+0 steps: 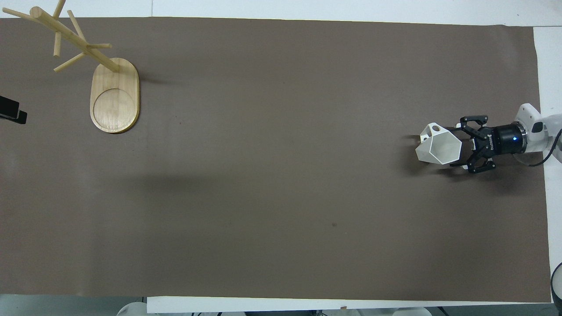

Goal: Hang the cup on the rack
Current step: 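Close the right gripper on the white cup's rim, then carry the cup toward center while the left gripper reaches it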

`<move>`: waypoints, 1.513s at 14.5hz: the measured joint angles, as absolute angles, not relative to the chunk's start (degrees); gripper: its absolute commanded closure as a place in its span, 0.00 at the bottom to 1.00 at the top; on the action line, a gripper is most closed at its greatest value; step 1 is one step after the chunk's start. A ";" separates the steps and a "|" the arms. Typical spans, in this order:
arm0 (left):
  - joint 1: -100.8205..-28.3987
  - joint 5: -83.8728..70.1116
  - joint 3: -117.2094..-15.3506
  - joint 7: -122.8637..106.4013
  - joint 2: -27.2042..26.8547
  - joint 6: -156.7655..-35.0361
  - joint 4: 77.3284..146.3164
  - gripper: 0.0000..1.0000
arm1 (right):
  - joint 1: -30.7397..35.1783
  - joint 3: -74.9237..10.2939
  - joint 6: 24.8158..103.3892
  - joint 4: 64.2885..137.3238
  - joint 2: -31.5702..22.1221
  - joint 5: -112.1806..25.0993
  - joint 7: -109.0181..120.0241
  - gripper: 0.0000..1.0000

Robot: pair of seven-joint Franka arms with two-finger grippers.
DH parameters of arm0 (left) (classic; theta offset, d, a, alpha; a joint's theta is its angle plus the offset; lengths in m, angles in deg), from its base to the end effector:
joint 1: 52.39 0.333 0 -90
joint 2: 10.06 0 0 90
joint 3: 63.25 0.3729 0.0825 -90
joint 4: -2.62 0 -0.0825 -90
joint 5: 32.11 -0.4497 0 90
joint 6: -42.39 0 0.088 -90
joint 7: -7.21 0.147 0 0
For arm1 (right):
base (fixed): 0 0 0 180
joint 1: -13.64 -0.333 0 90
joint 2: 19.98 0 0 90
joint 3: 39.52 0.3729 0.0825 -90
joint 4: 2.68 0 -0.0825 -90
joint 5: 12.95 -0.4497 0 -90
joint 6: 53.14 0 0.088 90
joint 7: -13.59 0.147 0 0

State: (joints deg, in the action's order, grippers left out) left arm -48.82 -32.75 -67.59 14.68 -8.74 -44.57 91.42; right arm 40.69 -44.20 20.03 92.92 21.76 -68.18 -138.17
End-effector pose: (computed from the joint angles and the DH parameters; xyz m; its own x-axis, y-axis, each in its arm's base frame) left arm 0.6207 -0.0061 0.6339 0.9882 -0.1428 -0.0558 -0.1431 -0.9897 -0.0022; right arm 0.6113 -0.2116 0.1805 -0.0975 0.1894 0.9770 0.9880 0.1366 0.0721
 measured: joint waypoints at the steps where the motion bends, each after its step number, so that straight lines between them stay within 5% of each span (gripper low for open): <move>1: -48.82 -32.75 -67.59 14.68 -8.74 -44.57 91.42 0.00 | 40.48 -44.19 20.18 93.54 21.76 -68.21 -138.77 0.00; 16: -48.82 -32.75 -67.59 14.68 -8.74 -44.57 91.42 0.00 | 36.46 -44.17 21.63 96.17 21.15 -69.92 -139.09 0.03; 18: -48.82 -32.75 -67.59 14.68 -8.74 -44.57 91.42 0.00 | 36.35 -44.18 21.71 96.62 21.07 -69.93 -139.09 0.16; 22: -48.86 -32.75 -67.80 14.67 -8.74 -44.57 91.42 0.00 | 36.30 -44.18 21.75 96.72 20.94 -69.95 -139.10 0.66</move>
State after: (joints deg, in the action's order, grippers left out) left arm -48.86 -32.75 -67.80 14.67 -8.74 -44.57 91.42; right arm 36.30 -44.18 21.75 96.72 20.94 -69.95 -139.10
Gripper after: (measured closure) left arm 0.000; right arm 0.220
